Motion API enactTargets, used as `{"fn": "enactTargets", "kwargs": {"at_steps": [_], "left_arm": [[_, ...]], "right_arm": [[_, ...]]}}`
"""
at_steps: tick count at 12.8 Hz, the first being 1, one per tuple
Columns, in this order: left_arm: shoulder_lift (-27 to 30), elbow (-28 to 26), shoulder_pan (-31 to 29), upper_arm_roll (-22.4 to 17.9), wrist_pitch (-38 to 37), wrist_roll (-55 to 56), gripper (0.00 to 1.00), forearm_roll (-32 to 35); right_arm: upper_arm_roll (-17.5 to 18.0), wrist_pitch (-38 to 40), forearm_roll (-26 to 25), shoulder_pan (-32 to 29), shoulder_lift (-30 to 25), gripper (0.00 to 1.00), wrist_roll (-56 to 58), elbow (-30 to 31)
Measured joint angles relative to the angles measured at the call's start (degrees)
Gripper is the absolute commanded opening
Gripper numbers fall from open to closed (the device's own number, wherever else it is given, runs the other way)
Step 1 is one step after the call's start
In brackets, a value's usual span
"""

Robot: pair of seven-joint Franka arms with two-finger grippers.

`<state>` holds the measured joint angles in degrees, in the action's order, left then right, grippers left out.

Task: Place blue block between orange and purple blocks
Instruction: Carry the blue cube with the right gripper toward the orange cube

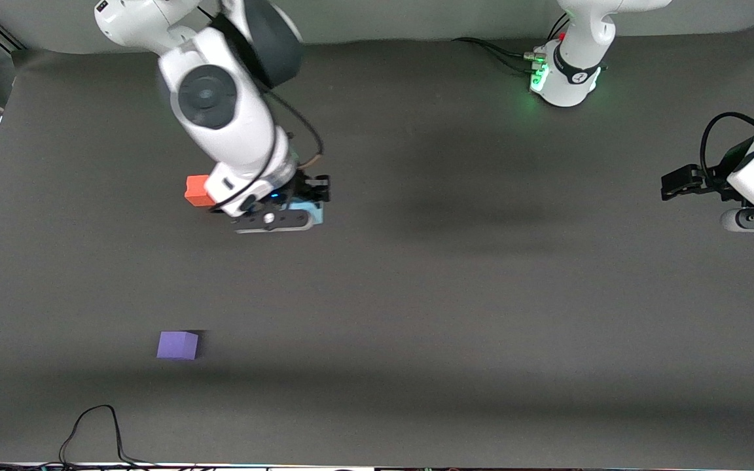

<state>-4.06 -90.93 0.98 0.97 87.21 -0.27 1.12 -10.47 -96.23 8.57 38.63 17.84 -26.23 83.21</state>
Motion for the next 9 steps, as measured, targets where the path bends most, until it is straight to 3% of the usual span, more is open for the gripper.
{"fn": "enactTargets", "kwargs": {"at_steps": [3, 7, 9], "left_arm": [[0.0, 0.0, 0.06, -0.02, 0.01, 0.0, 1.0, -0.48], [0.0, 0.02, 0.07, -0.15, 0.07, 0.0, 1.0, -0.96], [0.0, 0.02, 0.07, -0.17, 0.07, 0.0, 1.0, -0.99]], "right_arm": [[-9.95, 3.15, -0.06, -0.96, -2.79, 0.05, 13.1, 3.51], [-27.47, 2.72, -2.15, -1.76, -9.14, 0.05, 35.2, 14.44], [-32.26, -1.62, -2.25, -2.05, -10.98, 0.05, 40.22, 20.18]]}}
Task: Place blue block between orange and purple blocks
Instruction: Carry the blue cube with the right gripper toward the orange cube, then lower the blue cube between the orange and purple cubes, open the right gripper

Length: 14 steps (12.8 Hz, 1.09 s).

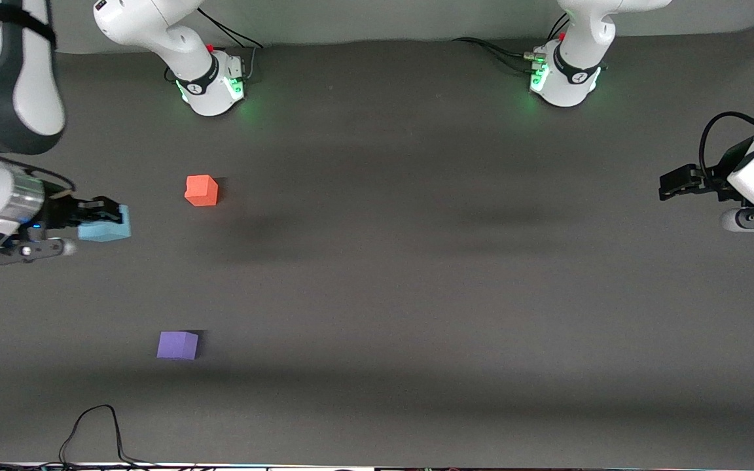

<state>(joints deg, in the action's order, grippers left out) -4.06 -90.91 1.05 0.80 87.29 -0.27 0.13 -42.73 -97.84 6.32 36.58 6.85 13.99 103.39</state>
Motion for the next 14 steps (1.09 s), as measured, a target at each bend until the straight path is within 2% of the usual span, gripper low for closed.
{"fn": "enactTargets", "kwargs": {"at_steps": [2, 5, 7, 10, 14], "left_arm": [[0.0, 0.0, 0.0, 0.0, 0.0, 0.0, 1.0, -0.03], [0.0, -0.02, 0.0, 0.0, -0.04, 0.0, 1.0, -0.09], [0.0, -0.03, 0.0, -0.01, -0.03, 0.0, 1.0, -0.12], [0.0, -0.03, 0.01, -0.01, -0.03, 0.0, 1.0, -0.18], [0.0, -0.04, 0.01, -0.01, -0.04, 0.0, 1.0, -0.22]], "right_arm": [[-0.37, -8.01, 0.02, 0.3, -0.65, 0.05, 0.42, 6.91], [0.24, -27.38, 0.11, 2.31, 0.51, 0.05, 0.39, 20.02], [0.55, -35.92, 2.8, 3.35, 3.24, 0.05, 0.3, 25.63], [1.03, -41.81, 13.47, 5.02, 9.47, 0.07, 6.03, 27.12], [1.13, -45.19, 31.09, 5.78, 17.86, 0.09, 21.66, 26.92]]}}
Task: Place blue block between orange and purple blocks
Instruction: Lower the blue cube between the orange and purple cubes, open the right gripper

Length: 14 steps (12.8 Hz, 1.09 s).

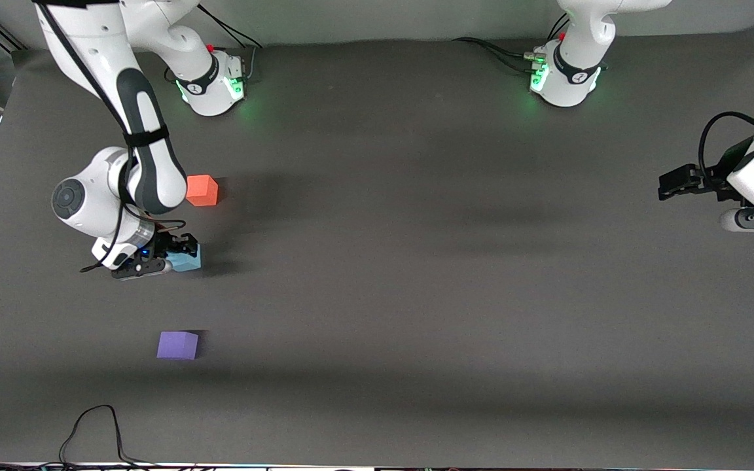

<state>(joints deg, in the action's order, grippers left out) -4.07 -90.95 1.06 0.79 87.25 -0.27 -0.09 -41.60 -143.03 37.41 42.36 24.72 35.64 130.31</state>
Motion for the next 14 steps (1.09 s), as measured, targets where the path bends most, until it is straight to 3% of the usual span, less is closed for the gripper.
{"fn": "enactTargets", "kwargs": {"at_steps": [1, 2, 3, 11, 12, 14], "left_arm": [[0.0, -0.01, 0.0, 0.0, 0.0, 0.0, 1.0, 0.0], [0.0, -0.01, 0.01, 0.0, 0.0, 0.0, 1.0, -0.01], [0.0, -0.01, 0.03, 0.01, 0.0, 0.0, 1.0, -0.02], [0.0, -0.02, 0.35, 0.02, -0.02, 0.02, 1.0, -0.08], [0.0, -0.02, 0.36, 0.02, -0.02, 0.02, 1.0, -0.09], [0.0, -0.02, 0.36, 0.02, -0.02, 0.02, 1.0, -0.09]], "right_arm": [[-0.01, -0.57, 2.73, 0.0, 1.45, 0.15, 2.73, -0.07], [-0.01, -1.22, 4.53, 0.0, 2.65, 0.42, 4.44, -0.16], [0.0, -1.37, 5.29, 0.01, 3.48, 0.99, 5.09, -0.39], [-0.34, 1.84, 5.85, 0.16, 2.94, 1.0, 4.91, -2.97], [-0.68, 3.6, 5.18, 0.23, 2.23, 1.0, 4.18, -3.63], [-1.18, 6.49, -1.47, 0.31, -0.05, 1.0, -2.38, -5.87]]}}
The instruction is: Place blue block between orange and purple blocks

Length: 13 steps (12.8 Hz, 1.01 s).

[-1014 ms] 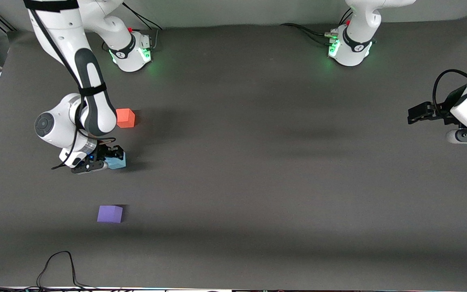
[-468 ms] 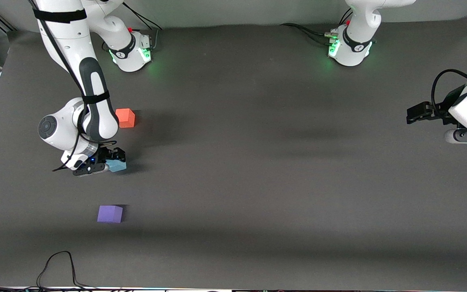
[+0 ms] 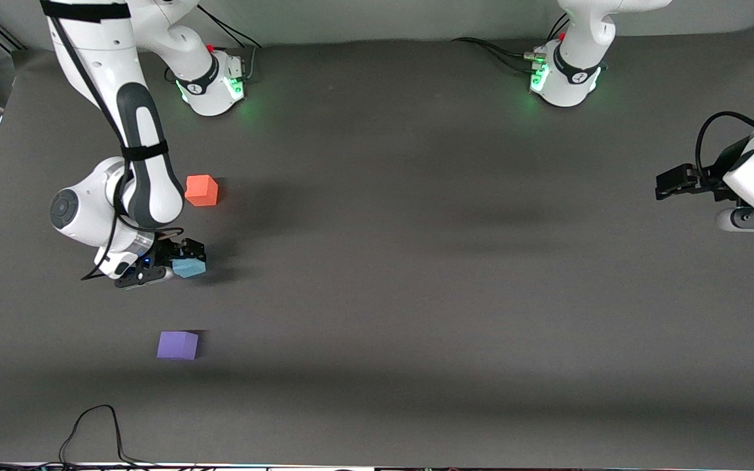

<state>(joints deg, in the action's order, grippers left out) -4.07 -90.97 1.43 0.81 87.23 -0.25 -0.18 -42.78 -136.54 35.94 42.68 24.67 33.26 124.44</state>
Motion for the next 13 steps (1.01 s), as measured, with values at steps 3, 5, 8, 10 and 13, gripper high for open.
{"fn": "enactTargets", "kwargs": {"at_steps": [3, 5, 8, 10, 13], "left_arm": [[0.0, 0.0, 0.02, 0.01, 0.0, 0.0, 1.0, -0.02], [0.0, -0.01, 0.03, 0.02, 0.0, 0.0, 1.0, -0.03], [0.0, -0.02, 0.05, 0.02, 0.0, 0.0, 1.0, -0.04], [0.0, -0.02, 0.05, 0.02, 0.0, 0.0, 1.0, -0.04], [0.0, -0.02, 0.05, 0.02, 0.0, 0.0, 1.0, -0.04]], "right_arm": [[-0.12, 12.21, -9.93, 1.83, -4.46, 1.0, -13.81, -8.42], [-0.2, 21.87, -12.52, 2.73, -6.45, 1.0, -19.35, -16.19], [-0.23, 34.45, -17.26, 3.3, -8.42, 1.0, -24.47, -27.55], [-0.47, 40.95, -17.88, 3.28, -10.19, 1.0, -25.24, -33.19], [-0.83, 46.54, -18.7, 2.85, -12.95, 1.0, -25.37, -36.52]]}}
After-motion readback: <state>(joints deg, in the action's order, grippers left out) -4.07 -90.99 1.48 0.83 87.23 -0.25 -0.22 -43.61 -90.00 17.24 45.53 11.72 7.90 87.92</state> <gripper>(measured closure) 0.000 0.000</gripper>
